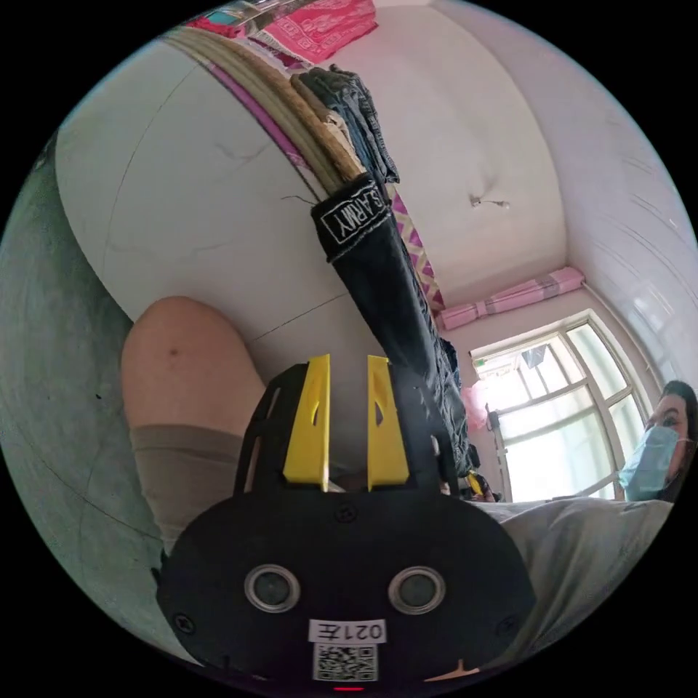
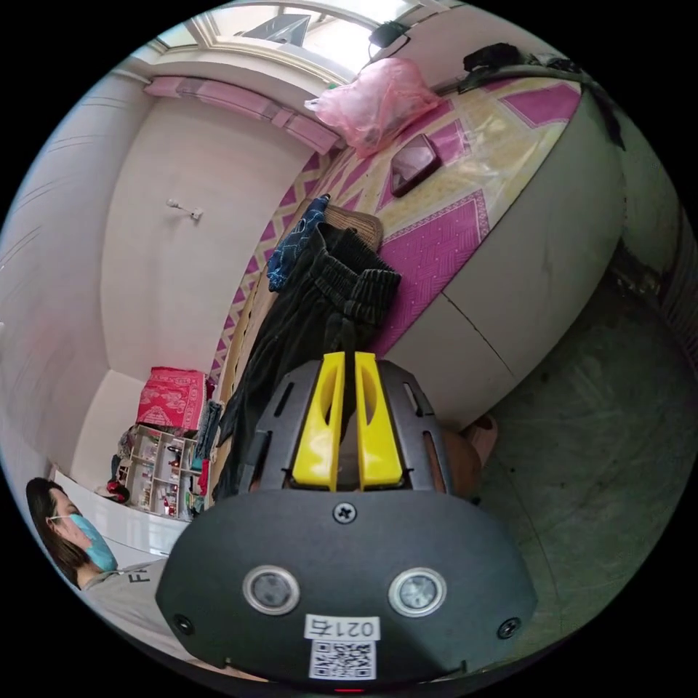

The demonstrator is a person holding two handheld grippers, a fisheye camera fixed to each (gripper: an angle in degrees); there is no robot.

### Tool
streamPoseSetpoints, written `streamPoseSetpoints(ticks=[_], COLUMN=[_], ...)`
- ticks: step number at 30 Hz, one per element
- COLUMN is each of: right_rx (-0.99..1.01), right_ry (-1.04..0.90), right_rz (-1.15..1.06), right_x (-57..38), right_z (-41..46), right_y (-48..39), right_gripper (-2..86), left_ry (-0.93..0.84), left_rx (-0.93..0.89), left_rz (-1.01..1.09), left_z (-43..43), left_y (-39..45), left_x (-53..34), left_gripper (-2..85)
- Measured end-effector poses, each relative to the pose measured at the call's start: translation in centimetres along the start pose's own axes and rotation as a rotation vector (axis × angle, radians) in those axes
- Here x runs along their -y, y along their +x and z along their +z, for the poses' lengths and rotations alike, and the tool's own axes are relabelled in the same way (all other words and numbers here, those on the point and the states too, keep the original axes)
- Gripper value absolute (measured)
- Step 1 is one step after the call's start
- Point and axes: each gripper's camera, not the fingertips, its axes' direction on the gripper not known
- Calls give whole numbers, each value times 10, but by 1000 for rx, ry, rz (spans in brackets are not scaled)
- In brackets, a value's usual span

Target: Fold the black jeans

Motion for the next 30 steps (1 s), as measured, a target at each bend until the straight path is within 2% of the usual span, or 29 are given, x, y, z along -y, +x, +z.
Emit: streamPoseSetpoints(ticks=[6, 13, 20, 25, 30], right_rx=[11, 16, 47, 82, 94], right_ry=[-10, -14, -8, -12, -17], right_rz=[5, 14, 29, 33, 36], right_x=[1, -2, -11, -18, -33], right_z=[-4, -3, 1, 6, 18], right_y=[3, 6, 20, 31, 41], right_gripper=[9, 9, 11, 21, 36], left_ry=[31, 149, 172, 150, 138], left_rx=[-275, -528, -559, -478, -454], left_rz=[-114, -41, 20, 21, 32], left_z=[44, 76, 73, 86, 115], left_y=[-46, -56, -61, -66, -69], left_x=[-16, -18, -11, 11, 31], left_gripper=[95, 75, 75, 112, 105])
